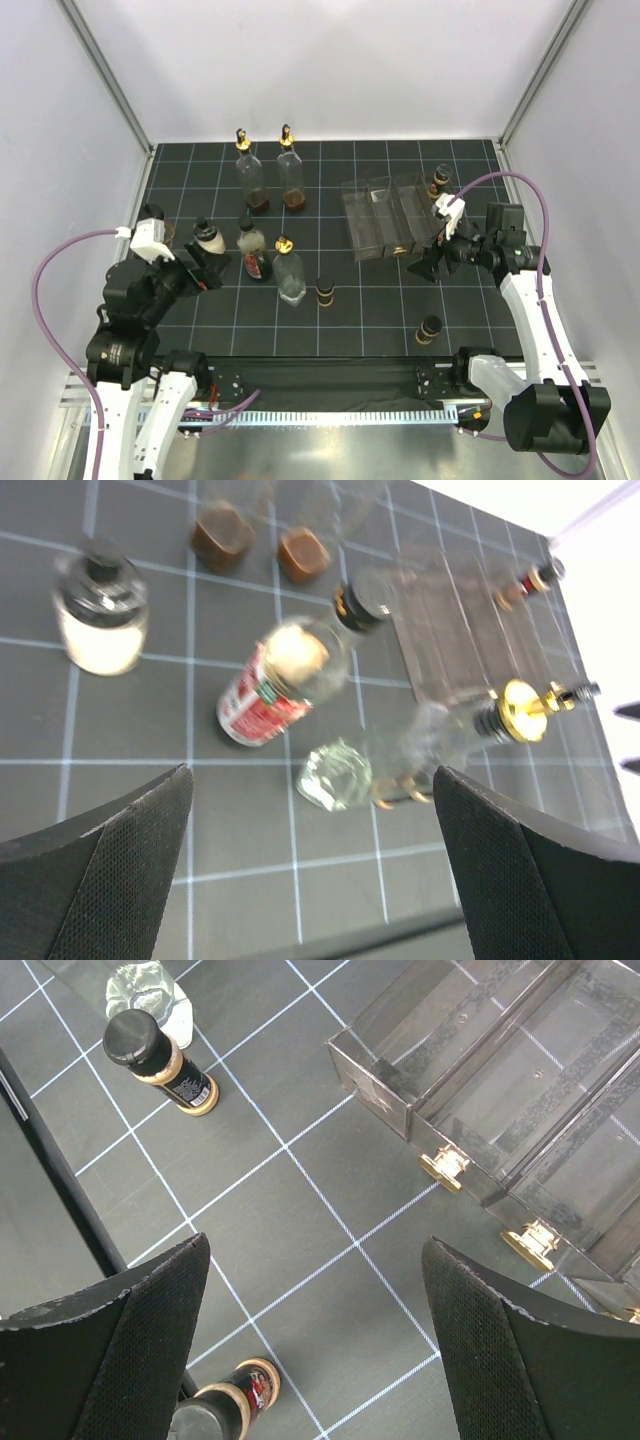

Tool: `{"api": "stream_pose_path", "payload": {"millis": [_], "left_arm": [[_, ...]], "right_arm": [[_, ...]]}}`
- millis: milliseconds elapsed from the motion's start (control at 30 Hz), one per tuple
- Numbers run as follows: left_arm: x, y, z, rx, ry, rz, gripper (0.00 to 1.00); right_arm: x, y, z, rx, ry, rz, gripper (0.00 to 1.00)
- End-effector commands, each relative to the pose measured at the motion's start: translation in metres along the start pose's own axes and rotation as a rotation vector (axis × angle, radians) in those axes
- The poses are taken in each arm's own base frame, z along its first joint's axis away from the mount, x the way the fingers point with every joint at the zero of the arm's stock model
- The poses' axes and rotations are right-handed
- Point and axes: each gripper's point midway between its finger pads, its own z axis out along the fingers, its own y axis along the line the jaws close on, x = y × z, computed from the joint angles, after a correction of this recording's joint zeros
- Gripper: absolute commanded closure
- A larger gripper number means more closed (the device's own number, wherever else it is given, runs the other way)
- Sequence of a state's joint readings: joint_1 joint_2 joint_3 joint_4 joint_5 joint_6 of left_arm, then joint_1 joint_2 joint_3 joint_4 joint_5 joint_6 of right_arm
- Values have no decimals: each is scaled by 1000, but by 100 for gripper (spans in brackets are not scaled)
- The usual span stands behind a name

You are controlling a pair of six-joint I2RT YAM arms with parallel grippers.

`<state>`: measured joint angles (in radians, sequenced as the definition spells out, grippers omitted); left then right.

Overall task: Organize the condiment bottles
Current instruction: Pick up the bottle from the center of the board.

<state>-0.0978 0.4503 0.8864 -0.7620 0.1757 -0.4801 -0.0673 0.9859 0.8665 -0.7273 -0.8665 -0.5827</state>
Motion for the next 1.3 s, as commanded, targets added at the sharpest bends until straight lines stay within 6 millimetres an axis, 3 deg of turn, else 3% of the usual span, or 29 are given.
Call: {"api": "stream_pose_path", "payload": {"millis": [0,300,700,1000,1267], "left_arm": [[11,-22,-8,110,81,-13,0],[40,-41,-18,236,223,15,6],[74,-87,-47,542,384,30,9],[95,-97,-48,617,498,-18,10],[109,-115,-62,722,605,31,8]], "right_arm": [[-7,-1,-1,7,-29,-60,13],[-7,-4,-1,22,-23,-66,14],[-5,-6,-2,35,-15,-70,13],[-4,-10,-1,47,-6,-73,13],[-2,-13,-1,55,4,-69,13]]}}
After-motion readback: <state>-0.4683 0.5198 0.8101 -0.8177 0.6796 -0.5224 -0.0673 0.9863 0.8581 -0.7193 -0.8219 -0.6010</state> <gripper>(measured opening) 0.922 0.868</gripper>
